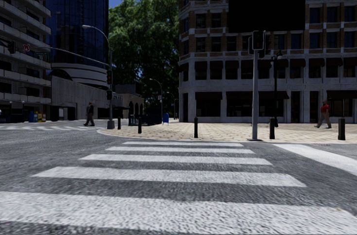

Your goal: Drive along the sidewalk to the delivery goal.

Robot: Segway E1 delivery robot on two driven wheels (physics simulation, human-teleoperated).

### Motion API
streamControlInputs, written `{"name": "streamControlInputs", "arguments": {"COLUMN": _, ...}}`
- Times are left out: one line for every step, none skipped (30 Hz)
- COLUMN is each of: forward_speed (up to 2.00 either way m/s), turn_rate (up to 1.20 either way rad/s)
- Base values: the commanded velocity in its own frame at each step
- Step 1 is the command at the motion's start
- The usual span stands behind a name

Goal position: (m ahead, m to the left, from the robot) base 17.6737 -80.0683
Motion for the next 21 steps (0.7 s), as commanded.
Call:
{"name": "streamControlInputs", "arguments": {"forward_speed": 2.0, "turn_rate": 0.12}}
{"name": "streamControlInputs", "arguments": {"forward_speed": 2.0, "turn_rate": 0.12}}
{"name": "streamControlInputs", "arguments": {"forward_speed": 2.0, "turn_rate": 0.28}}
{"name": "streamControlInputs", "arguments": {"forward_speed": 2.0, "turn_rate": 0.37}}
{"name": "streamControlInputs", "arguments": {"forward_speed": 2.0, "turn_rate": 0.4}}
{"name": "streamControlInputs", "arguments": {"forward_speed": 2.0, "turn_rate": 0.4}}
{"name": "streamControlInputs", "arguments": {"forward_speed": 2.0, "turn_rate": 0.4}}
{"name": "streamControlInputs", "arguments": {"forward_speed": 2.0, "turn_rate": 0.4}}
{"name": "streamControlInputs", "arguments": {"forward_speed": 2.0, "turn_rate": 0.33}}
{"name": "streamControlInputs", "arguments": {"forward_speed": 2.0, "turn_rate": 0.24}}
{"name": "streamControlInputs", "arguments": {"forward_speed": 2.0, "turn_rate": 0.14}}
{"name": "streamControlInputs", "arguments": {"forward_speed": 2.0, "turn_rate": 0.04}}
{"name": "streamControlInputs", "arguments": {"forward_speed": 2.0, "turn_rate": 0.01}}
{"name": "streamControlInputs", "arguments": {"forward_speed": 2.0, "turn_rate": 0.01}}
{"name": "streamControlInputs", "arguments": {"forward_speed": 2.0, "turn_rate": 0.0}}
{"name": "streamControlInputs", "arguments": {"forward_speed": 2.0, "turn_rate": 0.0}}
{"name": "streamControlInputs", "arguments": {"forward_speed": 2.0, "turn_rate": 0.0}}
{"name": "streamControlInputs", "arguments": {"forward_speed": 2.0, "turn_rate": 0.0}}
{"name": "streamControlInputs", "arguments": {"forward_speed": 2.0, "turn_rate": 0.0}}
{"name": "streamControlInputs", "arguments": {"forward_speed": 2.0, "turn_rate": 0.0}}
{"name": "streamControlInputs", "arguments": {"forward_speed": 2.0, "turn_rate": 0.0}}
